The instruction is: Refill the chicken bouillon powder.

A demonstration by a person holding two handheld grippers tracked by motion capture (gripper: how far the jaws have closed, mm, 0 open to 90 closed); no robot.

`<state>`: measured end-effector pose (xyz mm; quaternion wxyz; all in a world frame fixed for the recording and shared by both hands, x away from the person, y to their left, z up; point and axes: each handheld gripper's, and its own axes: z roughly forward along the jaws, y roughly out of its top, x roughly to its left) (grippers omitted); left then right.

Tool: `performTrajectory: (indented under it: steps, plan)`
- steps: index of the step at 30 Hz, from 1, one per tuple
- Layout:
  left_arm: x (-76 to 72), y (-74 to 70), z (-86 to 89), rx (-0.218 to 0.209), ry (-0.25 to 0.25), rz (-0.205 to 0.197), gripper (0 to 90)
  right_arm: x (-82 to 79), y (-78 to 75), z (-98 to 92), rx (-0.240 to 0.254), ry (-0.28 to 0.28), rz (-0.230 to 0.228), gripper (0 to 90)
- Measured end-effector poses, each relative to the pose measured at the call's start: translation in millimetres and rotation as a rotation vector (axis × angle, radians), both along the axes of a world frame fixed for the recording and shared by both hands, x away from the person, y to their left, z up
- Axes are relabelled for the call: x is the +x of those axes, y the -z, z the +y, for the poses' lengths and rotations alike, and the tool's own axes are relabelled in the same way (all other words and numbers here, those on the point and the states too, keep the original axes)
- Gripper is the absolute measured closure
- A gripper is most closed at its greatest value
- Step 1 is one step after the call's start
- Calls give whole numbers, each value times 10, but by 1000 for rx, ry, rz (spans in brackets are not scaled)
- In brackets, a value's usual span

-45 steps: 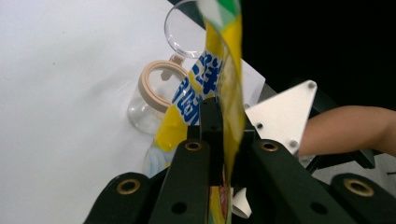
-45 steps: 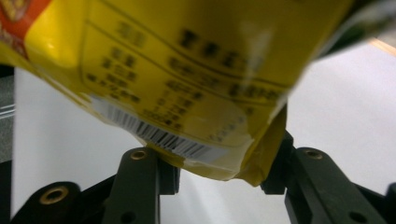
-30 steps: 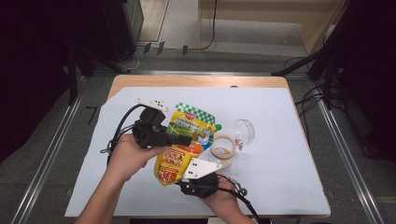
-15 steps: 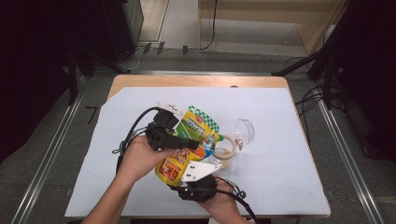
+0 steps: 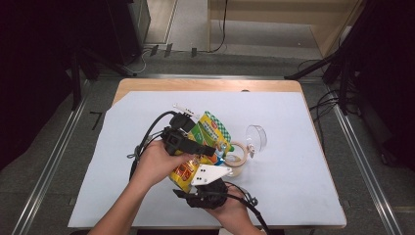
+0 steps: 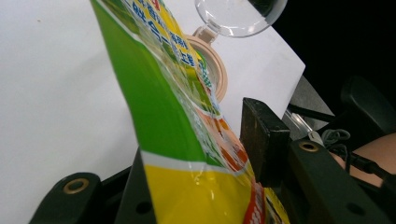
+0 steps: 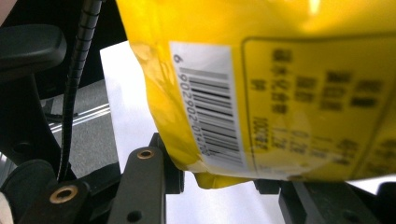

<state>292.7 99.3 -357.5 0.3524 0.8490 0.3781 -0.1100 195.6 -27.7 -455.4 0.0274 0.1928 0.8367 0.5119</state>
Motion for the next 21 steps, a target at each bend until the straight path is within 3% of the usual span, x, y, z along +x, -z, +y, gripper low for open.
performTrajectory:
  steps: [6, 13, 21]
  plan:
    - [113, -8, -101, 23, 3, 43, 667, 30, -44, -19, 4, 12, -13, 610]
    - [193, -38, -157, 33, -1, 54, 671, 89, -77, -57, 11, 30, 2, 597]
    - [204, -87, -146, 44, 0, 39, 669, 100, -115, -29, 16, 22, -23, 582]
